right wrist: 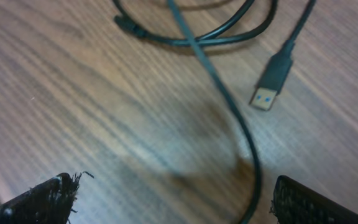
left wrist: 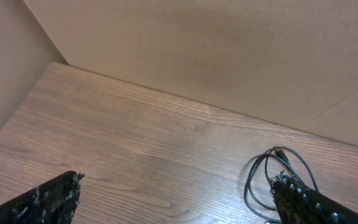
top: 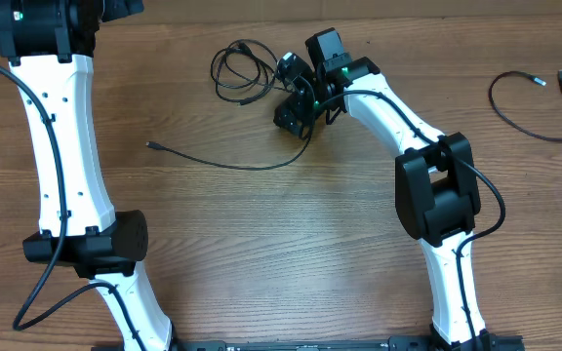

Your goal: Untangle cables

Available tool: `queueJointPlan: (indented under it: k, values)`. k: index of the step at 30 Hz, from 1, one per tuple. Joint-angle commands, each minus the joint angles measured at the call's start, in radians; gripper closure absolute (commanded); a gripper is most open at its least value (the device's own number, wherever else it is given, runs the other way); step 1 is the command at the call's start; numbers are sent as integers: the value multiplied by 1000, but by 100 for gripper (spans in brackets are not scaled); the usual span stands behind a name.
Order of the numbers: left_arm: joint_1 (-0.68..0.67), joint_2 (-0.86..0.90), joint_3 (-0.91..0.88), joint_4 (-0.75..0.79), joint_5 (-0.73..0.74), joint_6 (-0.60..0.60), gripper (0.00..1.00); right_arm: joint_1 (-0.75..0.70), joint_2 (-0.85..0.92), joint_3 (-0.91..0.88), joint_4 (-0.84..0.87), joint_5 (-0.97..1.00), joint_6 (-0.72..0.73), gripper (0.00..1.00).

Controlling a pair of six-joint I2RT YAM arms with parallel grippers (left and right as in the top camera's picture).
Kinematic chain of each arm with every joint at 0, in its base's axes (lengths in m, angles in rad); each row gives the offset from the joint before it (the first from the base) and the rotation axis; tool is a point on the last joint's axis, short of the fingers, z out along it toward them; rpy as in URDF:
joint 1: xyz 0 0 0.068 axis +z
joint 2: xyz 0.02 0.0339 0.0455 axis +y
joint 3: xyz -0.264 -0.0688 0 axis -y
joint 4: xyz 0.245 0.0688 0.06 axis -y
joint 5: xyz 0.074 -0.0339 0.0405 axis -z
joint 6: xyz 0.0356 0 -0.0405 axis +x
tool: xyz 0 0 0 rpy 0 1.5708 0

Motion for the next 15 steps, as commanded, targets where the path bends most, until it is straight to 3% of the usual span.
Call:
queueJointPlan:
  k: [1,6,9,10,12,13,14,15]
  values:
    - [5,-38,23,6,7,39,0,-12,45,12,32,17,-9,0]
    - [5,-38,23,8,7,41,1,-26,106,12,58,17,-9,3]
    - [5,-38,23,7,8,41,0,-31,121,12,78,17,-10,15]
    - [5,-38,23,7,8,41,0,-31,125,12,92,17,-10,22]
    - [5,-38,23,3,8,41,0,-31,125,13,126,17,-9,59]
    - [5,-38,23,1,8,40,1,-31,125,13,133,17,-9,84]
    - [4,-38,23,-2,8,40,0,-31,125,13,137,17,-8,96]
    - [5,-38,23,-5,8,40,0,-31,125,13,137,17,-8,96]
